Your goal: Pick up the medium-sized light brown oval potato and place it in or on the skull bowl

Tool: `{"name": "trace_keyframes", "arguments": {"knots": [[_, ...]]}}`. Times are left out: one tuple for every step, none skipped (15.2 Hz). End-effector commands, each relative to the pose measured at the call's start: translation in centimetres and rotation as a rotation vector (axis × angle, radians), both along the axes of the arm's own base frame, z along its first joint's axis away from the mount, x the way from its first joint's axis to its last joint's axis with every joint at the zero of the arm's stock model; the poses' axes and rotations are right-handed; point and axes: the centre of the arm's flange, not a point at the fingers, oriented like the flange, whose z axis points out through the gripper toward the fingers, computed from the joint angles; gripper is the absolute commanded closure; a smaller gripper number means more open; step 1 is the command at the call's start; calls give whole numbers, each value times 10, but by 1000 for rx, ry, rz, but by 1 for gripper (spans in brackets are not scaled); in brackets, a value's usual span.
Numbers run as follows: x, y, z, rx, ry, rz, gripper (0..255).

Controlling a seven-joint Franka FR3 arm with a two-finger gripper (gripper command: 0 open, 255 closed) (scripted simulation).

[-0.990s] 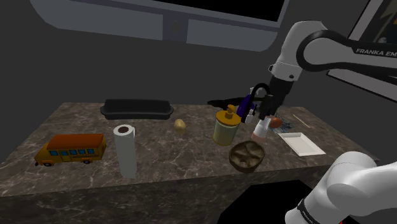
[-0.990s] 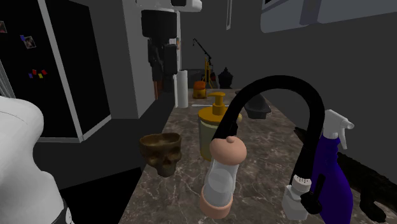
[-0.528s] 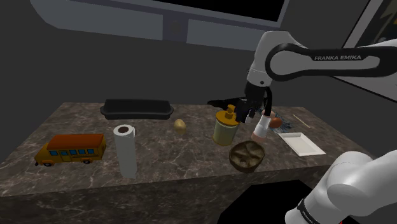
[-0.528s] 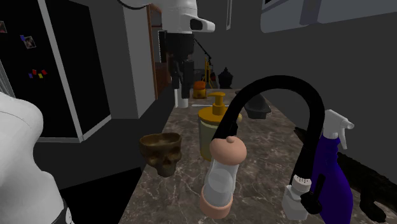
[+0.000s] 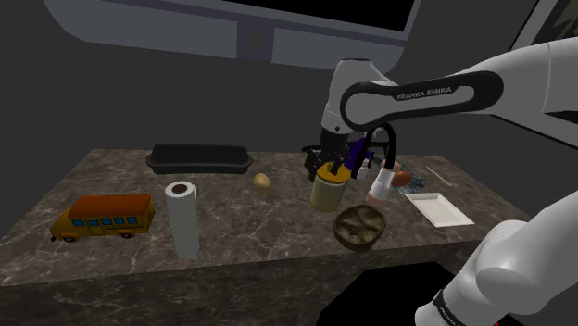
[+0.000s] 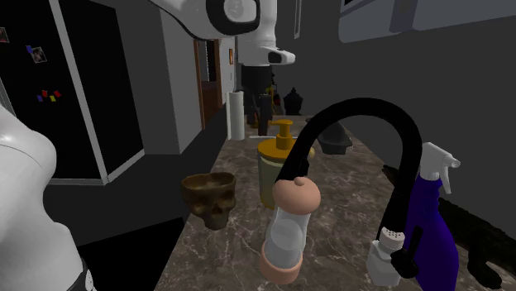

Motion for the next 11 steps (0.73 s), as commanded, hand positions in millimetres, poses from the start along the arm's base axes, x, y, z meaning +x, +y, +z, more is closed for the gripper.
{"name": "trace_keyframes", "arguments": {"knots": [[24,15,-14,-6,-4,-19,0],[35,21,-20,-10,-5,-28,0],[45,27,-26,-14,-6,-37,0],[55,33,-32,-18,-8,-46,0],[66,38,-37,-21,-9,-55,0],[76,44,-43,-25,-11,-64,0],[87,49,-49,-29,-12,-73,0],[98,55,-55,-32,-13,-82,0],[108,60,-61,-36,-15,-90,0],[119,65,-67,-40,-16,-99,0],[130,70,-73,-44,-17,-108,0]]}}
